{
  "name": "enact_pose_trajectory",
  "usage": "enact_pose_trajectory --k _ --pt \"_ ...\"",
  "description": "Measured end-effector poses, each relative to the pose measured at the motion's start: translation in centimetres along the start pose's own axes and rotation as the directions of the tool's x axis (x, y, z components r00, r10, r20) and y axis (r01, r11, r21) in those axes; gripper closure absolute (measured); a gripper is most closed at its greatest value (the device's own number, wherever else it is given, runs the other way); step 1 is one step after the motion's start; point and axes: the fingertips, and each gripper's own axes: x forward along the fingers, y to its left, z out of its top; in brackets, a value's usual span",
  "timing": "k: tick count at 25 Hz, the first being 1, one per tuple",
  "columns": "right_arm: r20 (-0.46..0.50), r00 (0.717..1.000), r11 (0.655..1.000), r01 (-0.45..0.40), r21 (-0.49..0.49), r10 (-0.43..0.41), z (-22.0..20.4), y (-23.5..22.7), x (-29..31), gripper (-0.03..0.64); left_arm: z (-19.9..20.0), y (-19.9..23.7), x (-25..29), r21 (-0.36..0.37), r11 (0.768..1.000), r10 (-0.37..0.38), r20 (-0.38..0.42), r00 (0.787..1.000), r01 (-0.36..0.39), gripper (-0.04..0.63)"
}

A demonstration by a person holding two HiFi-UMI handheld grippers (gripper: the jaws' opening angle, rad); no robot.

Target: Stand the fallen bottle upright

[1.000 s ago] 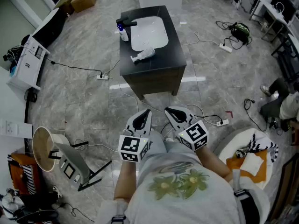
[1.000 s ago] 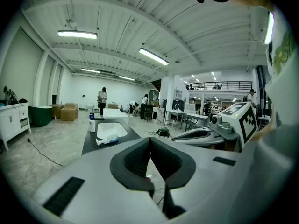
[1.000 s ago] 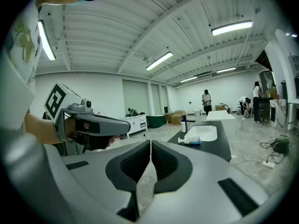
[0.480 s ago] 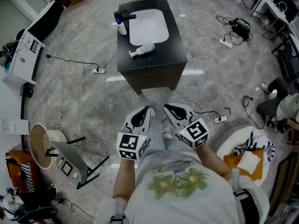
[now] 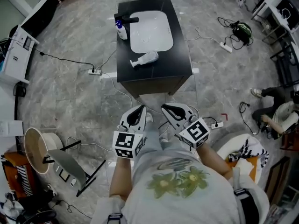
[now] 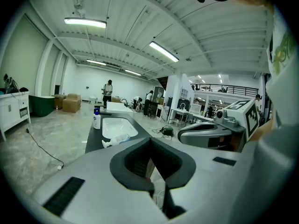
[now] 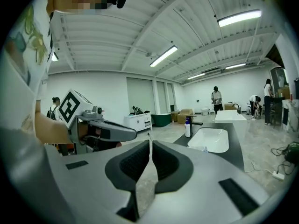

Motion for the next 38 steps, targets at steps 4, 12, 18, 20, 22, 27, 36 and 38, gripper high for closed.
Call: enact_pose_trajectory --k 4,12,18,20,22,27,36,38 --pt "-0.012 1.0 1.0 0.016 -0.023 -0.016 2.1 -3.3 5.0 0.569 2.2 5.0 3.0 -0.021 1.0 0.005 0.005 1.0 -0.005 0.577" --pt "-0.063 0.998 0.998 0.016 -0.054 -0.019 4.5 -8.1 14.4 0.569 5.6 13.5 8.3 -0.009 1.0 -0.009 0.001 1.0 0.009 0.577" --pt "-0.107 0.993 0.998 0.047 -0.043 -0.052 5.2 -11.4 18.8 0.515 7.0 18.1 10.5 0.027 0.999 -0.021 -0.006 1.0 0.021 0.577" --pt "-0.125 0.991 0.997 0.047 -0.066 -0.055 5.6 -12.3 19.9 0.488 7.1 19.2 11.3 0.018 0.999 -0.026 -0.01 1.0 0.027 0.577" --pt "-0.143 0.988 0.995 0.039 -0.092 -0.052 5.9 -13.1 20.7 0.479 7.1 19.8 11.9 0.003 1.0 -0.031 -0.012 0.999 0.031 0.577" --pt "-0.203 0.979 0.987 -0.003 -0.159 -0.03 5.9 -14.4 22.6 0.472 6.7 20.9 13.7 0.001 0.999 -0.047 -0.039 0.998 0.047 0.577" --pt "-0.354 0.932 0.954 -0.175 -0.243 0.081 4.3 -15.9 27.5 0.472 7.9 24.8 17.0 -0.044 0.999 -0.018 -0.048 0.999 0.016 0.577" --pt "-0.382 0.918 0.943 -0.218 -0.253 0.11 4.2 -16.3 28.5 0.471 8.4 25.7 17.8 -0.059 0.998 -0.003 -0.045 0.999 0.0 0.577"
